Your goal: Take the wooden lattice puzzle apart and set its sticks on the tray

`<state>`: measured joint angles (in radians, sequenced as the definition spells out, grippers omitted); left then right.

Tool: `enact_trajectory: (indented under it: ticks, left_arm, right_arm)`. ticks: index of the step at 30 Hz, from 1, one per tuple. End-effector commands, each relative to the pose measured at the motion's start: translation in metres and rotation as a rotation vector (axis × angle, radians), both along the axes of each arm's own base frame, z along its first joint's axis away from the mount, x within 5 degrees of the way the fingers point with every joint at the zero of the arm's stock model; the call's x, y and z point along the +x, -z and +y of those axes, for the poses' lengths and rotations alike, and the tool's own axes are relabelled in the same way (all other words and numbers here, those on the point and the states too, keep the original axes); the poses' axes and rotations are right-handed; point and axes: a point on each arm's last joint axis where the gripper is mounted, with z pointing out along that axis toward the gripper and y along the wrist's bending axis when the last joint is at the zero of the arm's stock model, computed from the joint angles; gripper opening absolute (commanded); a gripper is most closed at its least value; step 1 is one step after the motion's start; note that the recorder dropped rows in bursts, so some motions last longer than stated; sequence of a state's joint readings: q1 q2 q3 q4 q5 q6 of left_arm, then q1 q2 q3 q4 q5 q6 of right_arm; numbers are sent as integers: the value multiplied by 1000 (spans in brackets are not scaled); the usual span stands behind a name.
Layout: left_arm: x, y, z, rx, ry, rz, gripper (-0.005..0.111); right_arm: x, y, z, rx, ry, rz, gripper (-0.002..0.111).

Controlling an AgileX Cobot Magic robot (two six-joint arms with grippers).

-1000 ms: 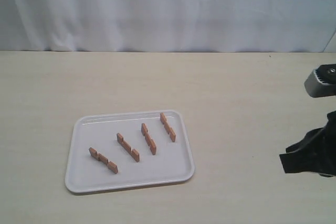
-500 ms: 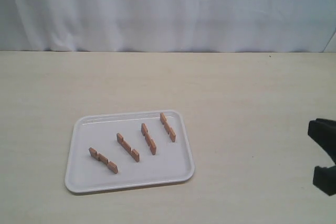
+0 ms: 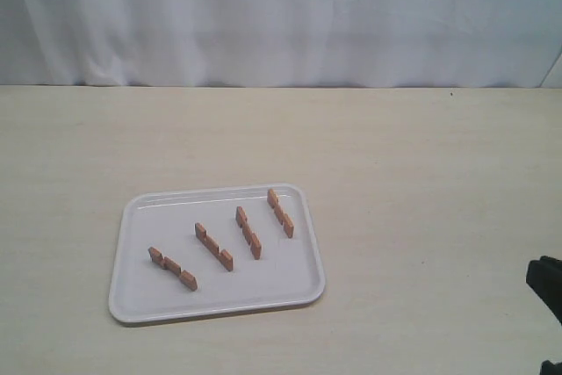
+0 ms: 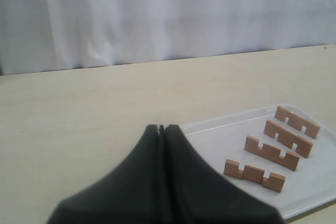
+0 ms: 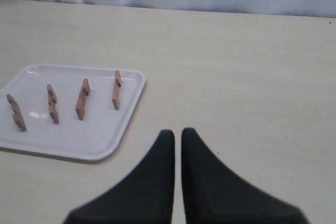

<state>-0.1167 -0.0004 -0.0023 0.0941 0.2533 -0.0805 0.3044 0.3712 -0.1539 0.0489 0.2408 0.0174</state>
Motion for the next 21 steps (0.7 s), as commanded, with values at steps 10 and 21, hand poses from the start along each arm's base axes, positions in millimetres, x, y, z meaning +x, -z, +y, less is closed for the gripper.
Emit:
enact_trajectory:
  ticks: [10,21]
  left_arm:
    - [0,0,0,-5,0,-9,0]
    - [0,0,0,-5,0,-9,0]
  right_arm:
    - [-22,31,-29,-34,328,-149,4]
    - [-30,34,-37,-162,415,-149,4]
